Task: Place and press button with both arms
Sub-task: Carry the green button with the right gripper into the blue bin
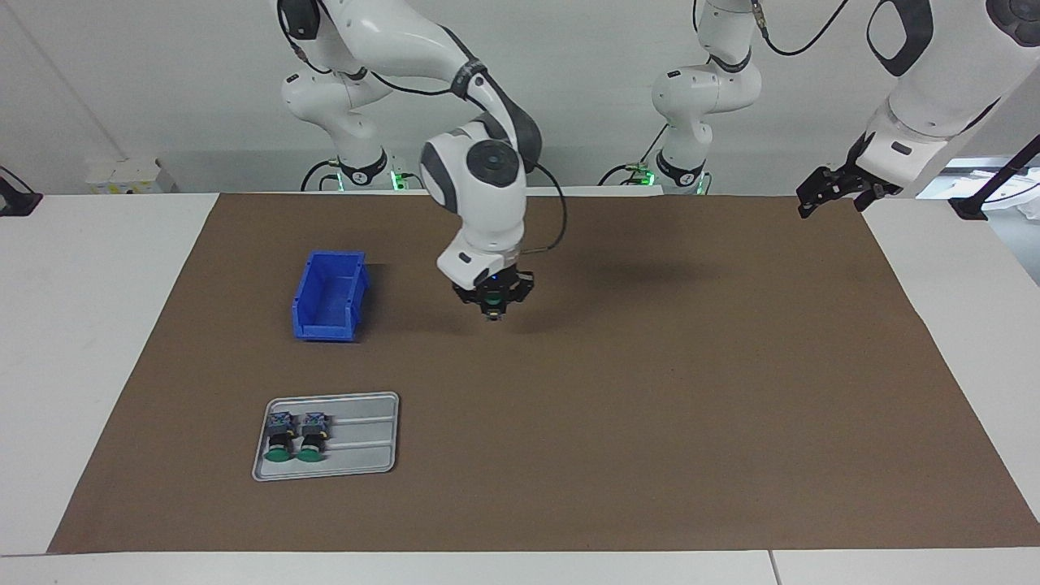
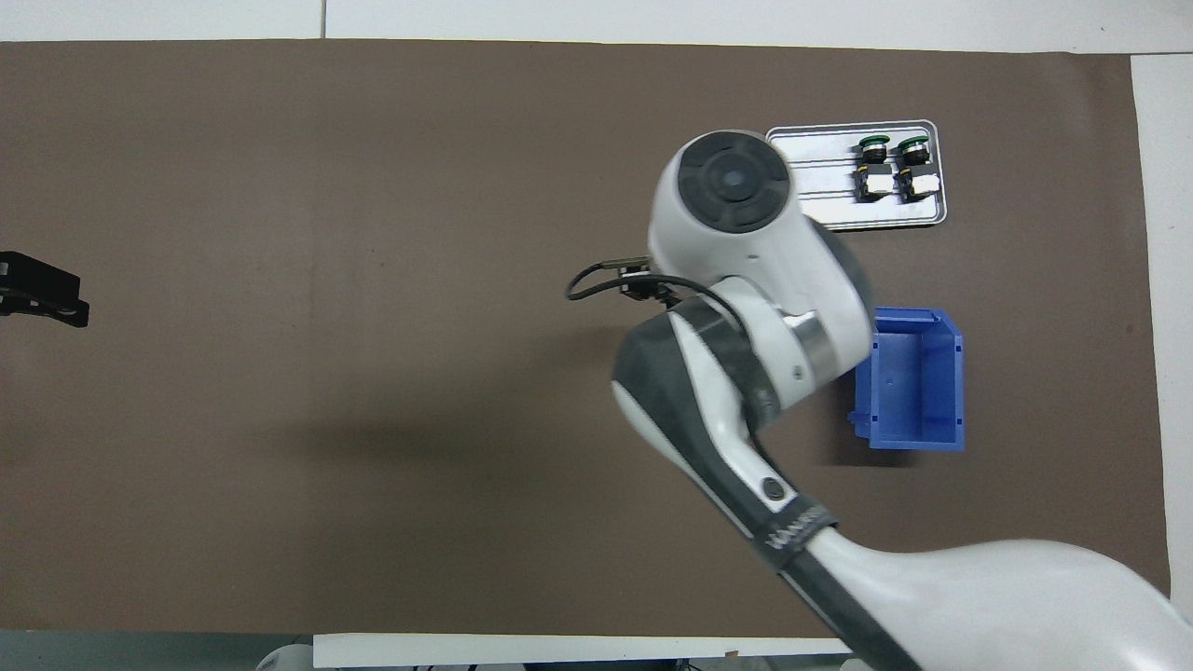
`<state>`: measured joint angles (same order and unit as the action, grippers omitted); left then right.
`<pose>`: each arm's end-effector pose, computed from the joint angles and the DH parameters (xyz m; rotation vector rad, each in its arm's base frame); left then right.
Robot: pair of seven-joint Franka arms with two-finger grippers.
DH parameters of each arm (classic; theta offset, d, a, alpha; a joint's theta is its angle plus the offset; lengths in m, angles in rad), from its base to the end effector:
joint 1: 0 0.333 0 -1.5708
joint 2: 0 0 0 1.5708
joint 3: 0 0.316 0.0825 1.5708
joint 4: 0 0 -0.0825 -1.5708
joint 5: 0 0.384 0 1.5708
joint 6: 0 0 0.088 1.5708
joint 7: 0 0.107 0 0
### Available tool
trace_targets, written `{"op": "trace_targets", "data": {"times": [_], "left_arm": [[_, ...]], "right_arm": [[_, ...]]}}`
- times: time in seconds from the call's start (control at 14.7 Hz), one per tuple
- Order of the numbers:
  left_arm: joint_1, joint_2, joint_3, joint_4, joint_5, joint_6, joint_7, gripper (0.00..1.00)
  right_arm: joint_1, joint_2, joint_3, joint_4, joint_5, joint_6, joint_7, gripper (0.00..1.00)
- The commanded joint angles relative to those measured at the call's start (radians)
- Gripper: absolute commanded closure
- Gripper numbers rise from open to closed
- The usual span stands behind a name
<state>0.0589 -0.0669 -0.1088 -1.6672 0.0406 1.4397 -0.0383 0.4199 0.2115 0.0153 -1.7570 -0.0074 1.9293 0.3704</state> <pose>0.5168 -0.0229 0.6052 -3.0770 0.0134 0.2448 0.5597 0.2590 0.4416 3.1206 0.1050 -0.0540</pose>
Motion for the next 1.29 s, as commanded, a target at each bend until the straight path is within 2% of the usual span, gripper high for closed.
{"op": "trace_targets", "data": {"times": [0.0, 0.14, 0.34, 0.54, 1.22], "left_arm": [[-0.001, 0.004, 0.0, 0.014, 0.019, -0.015, -0.002, 0.0], [-0.001, 0.006, 0.0, 0.014, 0.019, -0.015, 0.0, 0.0], [-0.001, 0.004, 0.0, 0.014, 0.019, -0.018, 0.0, 0.0], [-0.013, 0.003, 0.0, 0.012, 0.018, -0.024, 0.0, 0.0], [-0.004, 0.006, 0.001, 0.023, 0.005, 0.008, 0.001, 0.0]], "right_arm": [[-0.137, -0.208, 0.015, -0.244, 0.02, 0.034, -0.204, 1.0], [-0.238, -0.273, 0.014, -0.318, 0.02, 0.034, -0.339, 1.0], [-0.363, -0.303, 0.014, -0.389, 0.02, 0.048, -0.439, 1.0], [-0.398, -0.333, 0.012, -0.484, 0.021, 0.131, -0.438, 1.0], [-0.431, -0.278, 0.012, -0.645, 0.021, 0.365, -0.421, 1.0]]}}
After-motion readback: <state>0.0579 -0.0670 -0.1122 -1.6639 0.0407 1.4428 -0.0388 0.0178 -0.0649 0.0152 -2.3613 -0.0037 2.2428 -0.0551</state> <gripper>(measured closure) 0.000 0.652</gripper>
